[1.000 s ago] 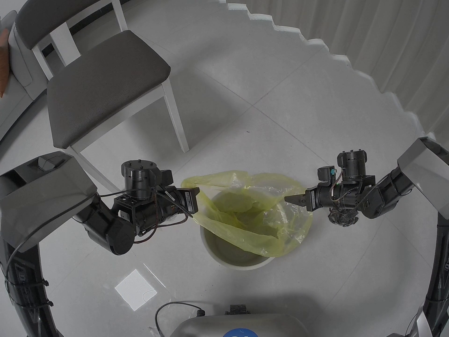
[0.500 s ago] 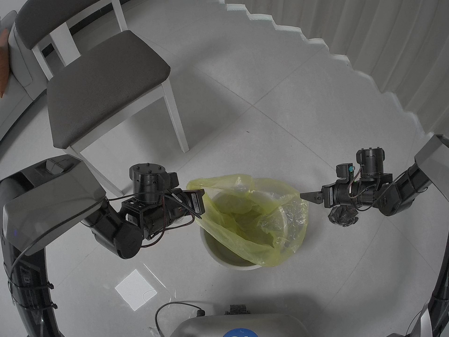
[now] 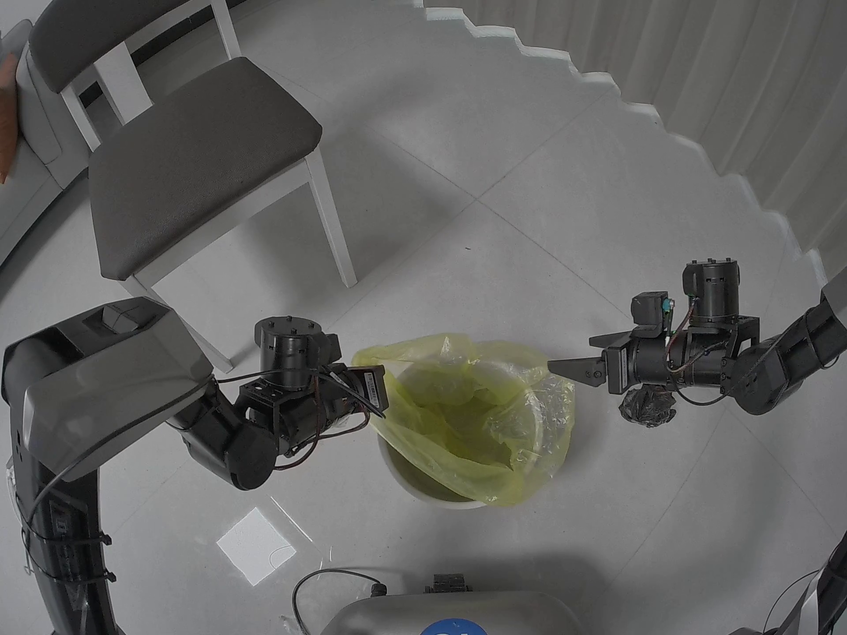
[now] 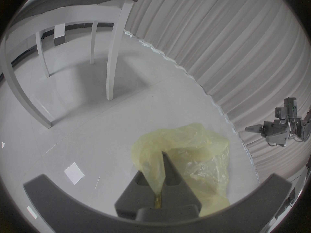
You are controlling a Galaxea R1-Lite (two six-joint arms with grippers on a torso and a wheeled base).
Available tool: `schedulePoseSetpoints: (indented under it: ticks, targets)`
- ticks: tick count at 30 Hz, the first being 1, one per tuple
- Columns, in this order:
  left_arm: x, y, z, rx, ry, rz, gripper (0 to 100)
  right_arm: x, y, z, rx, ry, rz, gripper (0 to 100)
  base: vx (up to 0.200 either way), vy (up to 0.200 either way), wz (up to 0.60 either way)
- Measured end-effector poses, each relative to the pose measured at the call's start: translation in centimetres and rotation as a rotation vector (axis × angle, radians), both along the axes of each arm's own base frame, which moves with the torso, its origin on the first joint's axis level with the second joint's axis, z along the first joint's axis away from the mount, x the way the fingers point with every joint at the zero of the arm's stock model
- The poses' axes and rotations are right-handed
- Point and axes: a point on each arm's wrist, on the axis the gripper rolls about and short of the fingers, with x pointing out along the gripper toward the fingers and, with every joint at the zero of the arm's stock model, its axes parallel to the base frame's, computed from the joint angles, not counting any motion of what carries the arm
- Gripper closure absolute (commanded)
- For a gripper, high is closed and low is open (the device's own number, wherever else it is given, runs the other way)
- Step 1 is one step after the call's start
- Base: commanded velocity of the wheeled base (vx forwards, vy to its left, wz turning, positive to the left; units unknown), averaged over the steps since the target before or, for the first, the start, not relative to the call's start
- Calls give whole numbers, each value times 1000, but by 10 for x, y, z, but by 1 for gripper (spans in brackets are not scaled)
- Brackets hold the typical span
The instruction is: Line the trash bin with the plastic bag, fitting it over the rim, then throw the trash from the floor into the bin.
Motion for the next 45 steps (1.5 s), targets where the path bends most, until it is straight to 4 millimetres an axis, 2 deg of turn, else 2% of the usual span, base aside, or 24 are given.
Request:
schedulePoseSetpoints:
  ticks: [5, 10, 21, 26, 37, 38, 45]
  targets:
    - [-4, 6, 0, 3, 13, 6, 100, -10, 23, -1, -2, 7, 70, 0, 0, 0, 0]
    - [-10, 12, -2, 10, 28, 12, 100, -21, 47, -11, -13, 36, 145, 0, 0, 0, 0]
    - [-17, 10, 8, -3, 11, 2, 100, -45, 96, -59, -97, 49, 333, 0, 0, 0, 0]
    - [-19, 11, 14, -12, 2, -6, 100, -51, 105, -77, -137, 64, 379, 0, 0, 0, 0]
    - [-23, 9, 14, -10, 5, -20, 100, -45, 115, -102, -187, 49, 426, 0, 0, 0, 0]
    - [-23, 8, 13, -8, 6, -23, 0, -45, 117, -103, -187, 45, 430, 0, 0, 0, 0]
    - [-26, 7, 11, -3, 16, -27, 0, -42, 130, -113, -194, 40, 450, 0, 0, 0, 0]
